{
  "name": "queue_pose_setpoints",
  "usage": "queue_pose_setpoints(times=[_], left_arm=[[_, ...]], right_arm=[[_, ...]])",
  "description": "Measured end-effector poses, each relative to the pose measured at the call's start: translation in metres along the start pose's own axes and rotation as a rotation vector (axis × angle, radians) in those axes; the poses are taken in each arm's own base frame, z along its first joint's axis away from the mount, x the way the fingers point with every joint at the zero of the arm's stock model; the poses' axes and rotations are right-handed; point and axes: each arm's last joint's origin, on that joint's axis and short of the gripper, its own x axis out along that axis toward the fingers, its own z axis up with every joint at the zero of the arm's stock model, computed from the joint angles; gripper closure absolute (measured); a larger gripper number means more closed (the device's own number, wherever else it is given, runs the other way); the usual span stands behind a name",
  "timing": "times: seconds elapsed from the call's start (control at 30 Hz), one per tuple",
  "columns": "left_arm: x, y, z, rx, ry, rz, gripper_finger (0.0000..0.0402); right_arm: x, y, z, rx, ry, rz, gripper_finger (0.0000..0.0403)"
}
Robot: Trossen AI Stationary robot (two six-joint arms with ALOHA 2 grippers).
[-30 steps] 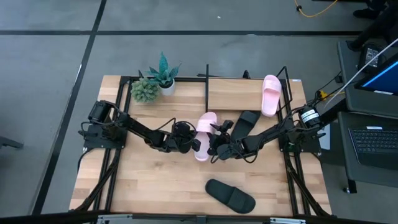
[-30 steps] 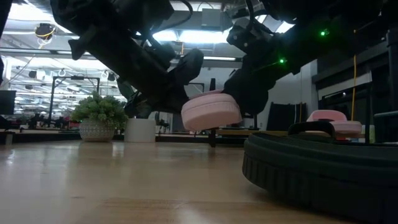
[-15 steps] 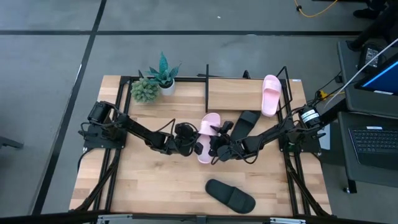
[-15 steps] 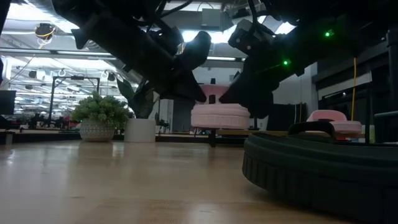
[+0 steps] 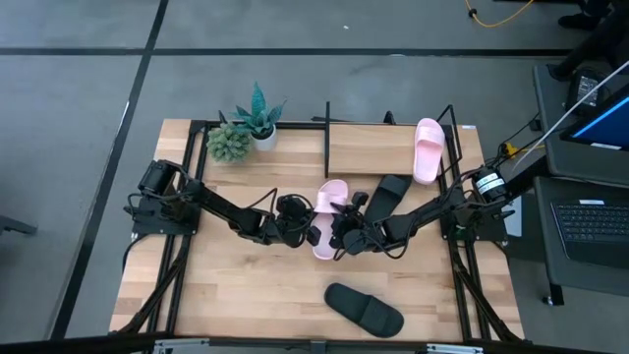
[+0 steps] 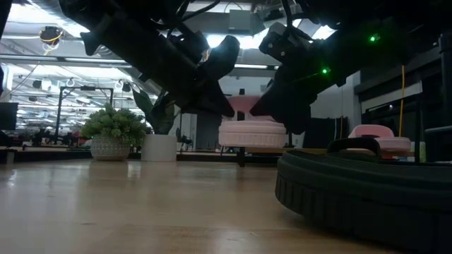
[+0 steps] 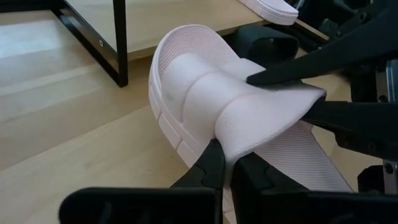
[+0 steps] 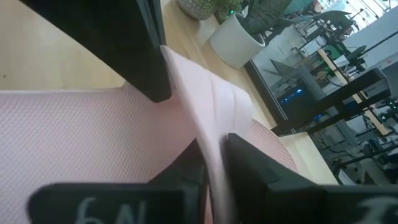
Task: Pick and place slides into the shelf
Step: Put the pink slide on the shelf
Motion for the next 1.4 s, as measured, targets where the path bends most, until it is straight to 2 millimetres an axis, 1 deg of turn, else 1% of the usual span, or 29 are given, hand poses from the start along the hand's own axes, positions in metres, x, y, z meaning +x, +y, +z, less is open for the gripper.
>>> queue_pose_setpoints(times=[0.17, 0.33, 0.4, 0.53, 0.67, 0.83, 1.0, 1.2, 1.4], left_arm=[[0.0, 0.0, 0.0, 0.021, 0.001, -0.002, 0.0391], [0.0, 0.0, 0.0, 0.021, 0.001, -0.002, 0.0398], [0.0, 0.0, 0.0, 0.02, 0.0, -0.002, 0.0398], [0.0, 0.0, 0.0, 0.022, 0.0, 0.0, 0.0399], [0.001, 0.001, 0.001, 0.02, -0.009, 0.012, 0.0399], [0.004, 0.002, 0.004, 0.008, -0.004, 0.002, 0.04], [0.006, 0.003, 0.006, 0.008, -0.009, 0.005, 0.04], [0.006, 0.003, 0.006, 0.014, -0.016, 0.015, 0.04], [0.007, 0.004, 0.007, 0.035, -0.019, 0.024, 0.04]], right_arm=[[0.0, 0.0, 0.0, -0.002, 0.0, 0.005, 0.0385], [0.0, 0.0, 0.0, -0.001, -0.001, 0.013, 0.0386], [0.0, 0.0, 0.0, -0.001, -0.001, 0.014, 0.0374], [0.0, 0.001, 0.001, 0.002, -0.005, 0.02, 0.0336], [0.0, 0.0, 0.004, 0.066, -0.03, 0.019, 0.0303], [-0.009, 0.006, 0.008, 0.087, -0.064, 0.035, 0.0266], [-0.016, 0.01, 0.009, 0.088, -0.078, 0.053, 0.0238], [-0.016, 0.01, 0.009, 0.119, -0.078, 0.061, 0.0222], [-0.022, 0.014, 0.009, 0.124, -0.089, 0.077, 0.0233]])
